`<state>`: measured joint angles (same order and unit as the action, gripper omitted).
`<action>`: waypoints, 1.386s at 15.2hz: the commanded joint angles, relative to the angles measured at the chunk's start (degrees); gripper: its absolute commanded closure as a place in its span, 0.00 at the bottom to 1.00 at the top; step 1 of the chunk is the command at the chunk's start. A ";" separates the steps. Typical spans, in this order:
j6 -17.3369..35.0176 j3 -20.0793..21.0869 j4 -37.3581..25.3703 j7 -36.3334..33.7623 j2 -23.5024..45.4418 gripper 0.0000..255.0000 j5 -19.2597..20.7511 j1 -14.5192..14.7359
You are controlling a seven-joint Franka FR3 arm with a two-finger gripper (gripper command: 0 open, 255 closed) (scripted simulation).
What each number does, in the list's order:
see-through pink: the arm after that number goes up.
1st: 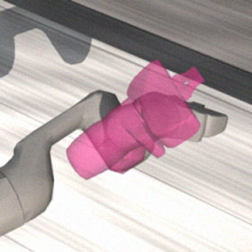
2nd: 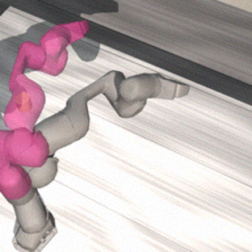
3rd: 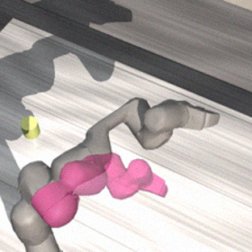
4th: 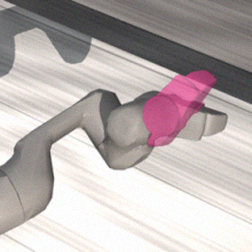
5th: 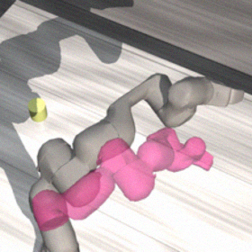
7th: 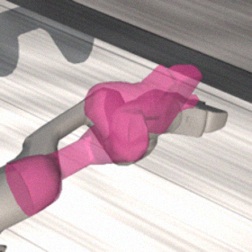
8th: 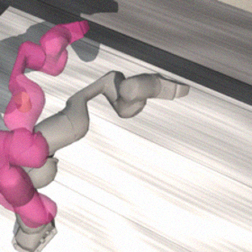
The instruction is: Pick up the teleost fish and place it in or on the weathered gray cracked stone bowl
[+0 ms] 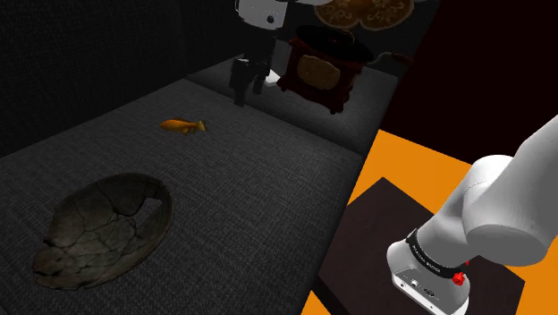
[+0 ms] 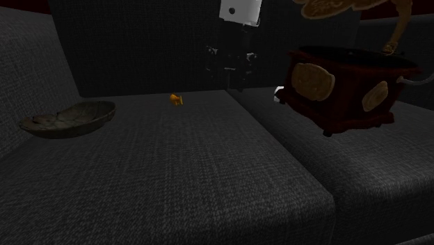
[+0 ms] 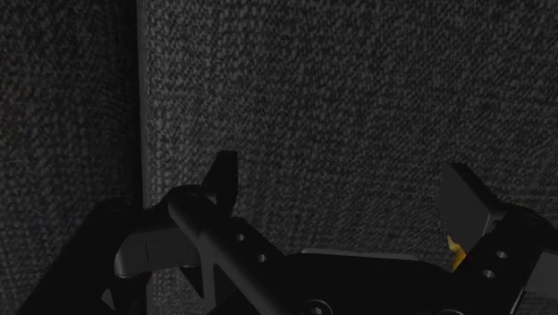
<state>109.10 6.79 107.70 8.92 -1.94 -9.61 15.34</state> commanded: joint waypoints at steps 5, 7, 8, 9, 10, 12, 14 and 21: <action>0.35 2.90 -10.11 1.89 9.42 0.00 0.42 2.98; 0.42 3.82 -13.86 2.43 12.55 0.00 0.85 4.06; 0.38 4.27 -15.82 2.69 14.13 0.00 1.11 4.62; 0.30 4.71 -17.83 2.93 15.73 0.00 1.40 5.21; 0.17 5.14 -19.91 3.17 17.35 0.00 1.73 5.82; 0.73 5.51 -21.12 3.37 18.84 0.00 2.03 6.43; 2.13 5.55 -20.06 3.37 19.16 0.00 2.06 6.57; 5.25 5.65 -17.86 3.35 20.05 0.00 2.17 6.93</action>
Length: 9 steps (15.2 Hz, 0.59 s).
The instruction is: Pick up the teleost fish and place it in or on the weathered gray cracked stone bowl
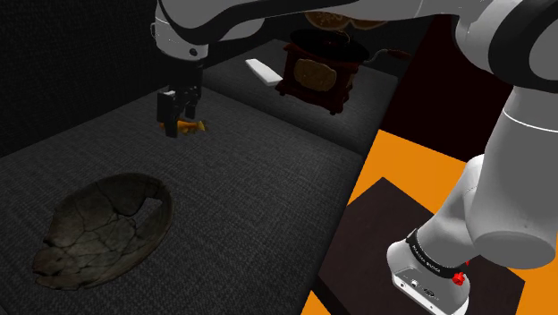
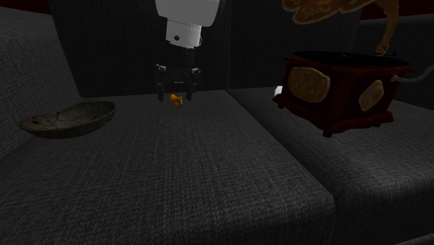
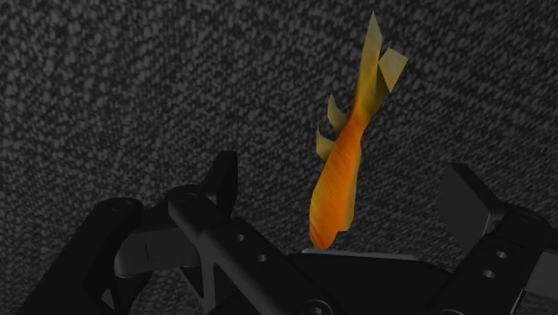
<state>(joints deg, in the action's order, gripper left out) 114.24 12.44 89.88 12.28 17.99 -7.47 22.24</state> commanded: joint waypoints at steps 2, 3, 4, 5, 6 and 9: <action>0.10 0.00 -0.04 -0.01 0.12 0.00 0.03 0.02; 0.10 0.00 -0.04 -0.01 0.12 0.00 0.03 0.02; 0.10 0.00 -0.04 -0.01 0.12 0.00 0.03 0.02; 0.10 0.00 -0.04 -0.01 0.12 0.00 0.03 0.02; 0.10 0.00 -0.05 -0.01 0.12 1.00 0.03 0.02; 0.10 0.00 -0.05 -0.01 0.12 1.00 0.03 0.02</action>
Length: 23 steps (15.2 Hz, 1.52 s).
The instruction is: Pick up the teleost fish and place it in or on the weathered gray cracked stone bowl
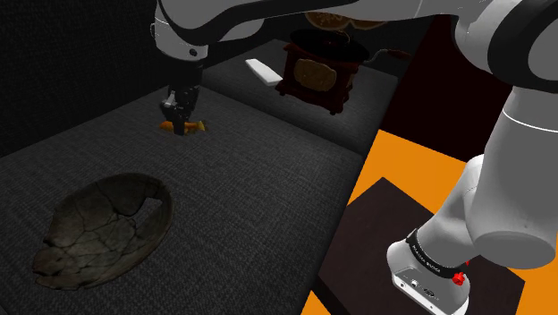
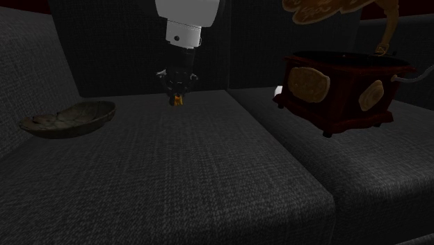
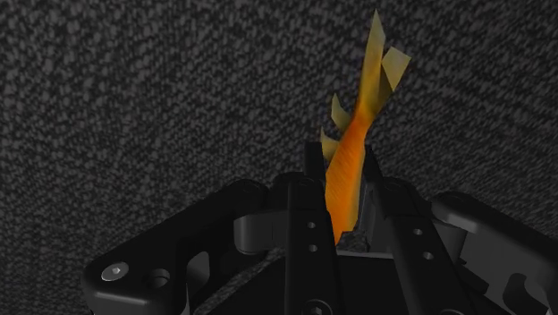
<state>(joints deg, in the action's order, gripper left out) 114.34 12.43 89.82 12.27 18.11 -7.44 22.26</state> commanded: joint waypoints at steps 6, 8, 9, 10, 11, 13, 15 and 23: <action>0.00 0.00 0.01 0.00 0.00 1.00 0.00 0.00; -1.44 0.01 -1.26 -0.22 -0.19 1.00 0.04 0.01; -2.18 0.01 -1.95 -0.33 -0.24 1.00 0.07 0.01; -2.91 0.02 -2.64 -0.45 -0.30 1.00 0.10 0.02; -3.65 0.02 -3.35 -0.56 -0.34 1.00 0.13 0.03; -5.15 0.03 -4.82 -0.79 -0.38 1.00 0.20 0.05; -6.67 0.04 -6.38 -1.04 -0.36 1.00 0.27 0.08; -13.07 0.08 -13.58 -2.09 0.37 1.00 0.67 0.30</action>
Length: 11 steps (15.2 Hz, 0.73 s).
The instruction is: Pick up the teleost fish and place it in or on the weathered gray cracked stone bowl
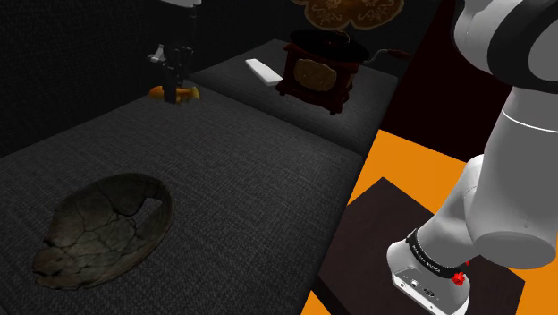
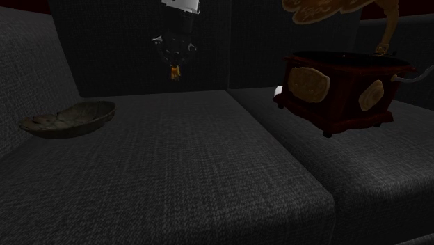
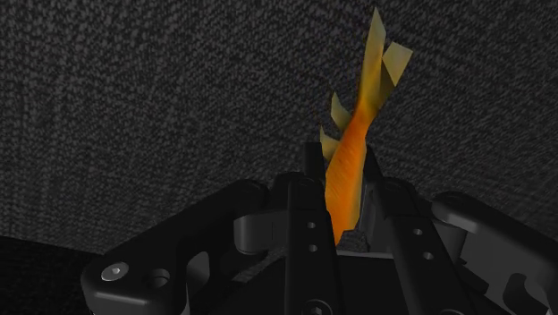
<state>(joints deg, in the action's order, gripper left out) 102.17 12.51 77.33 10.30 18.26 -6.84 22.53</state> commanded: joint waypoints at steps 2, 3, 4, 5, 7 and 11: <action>-2.59 0.01 -3.17 -0.41 0.59 1.00 0.20 0.12; -3.46 0.02 -4.27 -0.55 0.81 1.00 0.27 0.17; -4.34 0.03 -5.40 -0.70 1.06 1.00 0.34 0.23; -5.23 0.04 -6.57 -0.86 1.32 1.00 0.42 0.29; -5.30 0.39 -6.45 -2.07 0.93 1.00 0.60 1.11; -3.31 1.86 -3.54 -6.62 -0.75 1.00 1.28 4.29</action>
<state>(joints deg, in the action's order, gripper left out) 98.92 14.01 74.75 5.05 16.83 -6.00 25.84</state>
